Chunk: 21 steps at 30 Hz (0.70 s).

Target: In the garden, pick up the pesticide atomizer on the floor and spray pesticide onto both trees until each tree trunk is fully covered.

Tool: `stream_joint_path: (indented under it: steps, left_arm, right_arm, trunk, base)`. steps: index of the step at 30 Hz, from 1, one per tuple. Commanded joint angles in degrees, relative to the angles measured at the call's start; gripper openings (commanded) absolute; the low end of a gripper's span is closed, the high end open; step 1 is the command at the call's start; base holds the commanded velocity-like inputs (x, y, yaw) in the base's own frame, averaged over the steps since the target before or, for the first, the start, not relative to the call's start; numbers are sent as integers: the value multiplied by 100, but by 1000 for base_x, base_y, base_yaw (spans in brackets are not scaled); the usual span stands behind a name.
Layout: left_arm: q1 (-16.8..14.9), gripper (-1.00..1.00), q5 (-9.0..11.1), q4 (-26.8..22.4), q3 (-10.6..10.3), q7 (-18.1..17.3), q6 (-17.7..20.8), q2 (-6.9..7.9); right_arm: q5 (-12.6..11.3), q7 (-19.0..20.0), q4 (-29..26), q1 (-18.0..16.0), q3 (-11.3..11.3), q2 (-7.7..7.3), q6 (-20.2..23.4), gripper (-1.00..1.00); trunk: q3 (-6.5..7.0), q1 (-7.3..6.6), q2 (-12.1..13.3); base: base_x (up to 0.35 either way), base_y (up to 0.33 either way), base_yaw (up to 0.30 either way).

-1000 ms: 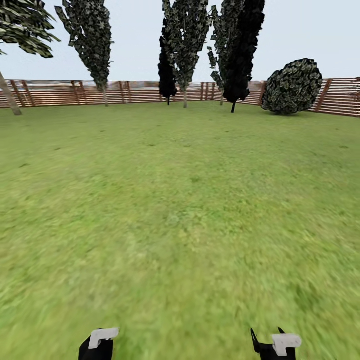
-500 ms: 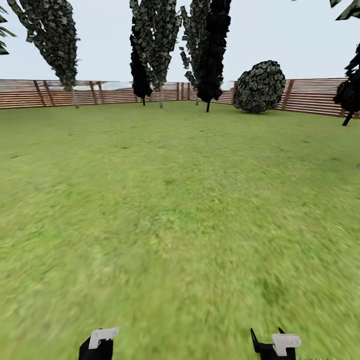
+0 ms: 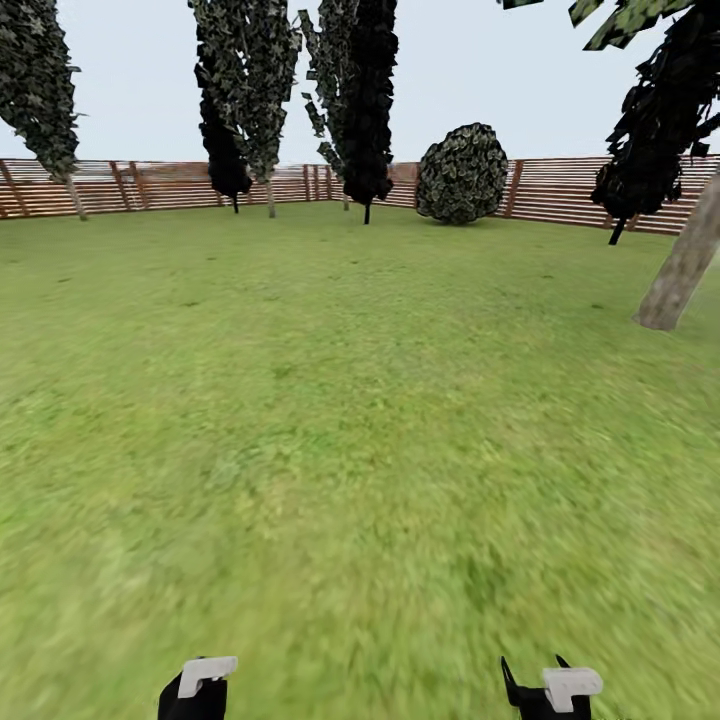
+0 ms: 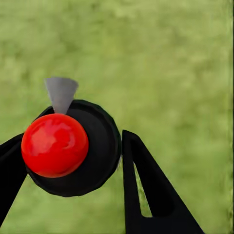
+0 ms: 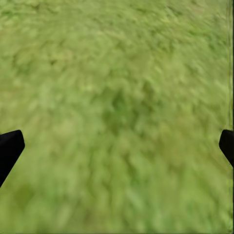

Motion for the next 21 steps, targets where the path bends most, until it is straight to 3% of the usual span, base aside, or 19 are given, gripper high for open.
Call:
stream_joint_path:
  steps: [1, 21]
  left_arm:
    - [0, -100, -1, -1, -2, 0, -1, 0]
    - [0, -100, -1, -1, -2, 1, -4, -4]
  right_arm:
    - [0, 0, 0, -3, 0, 0, 0, 100]
    - [0, -2, 0, -3, 0, -1, 0, 100]
  trunk:
    - [0, 0, 0]
    - [0, 0, 0]
  base:
    - [162, -263, -266]
    - [163, -262, -266]
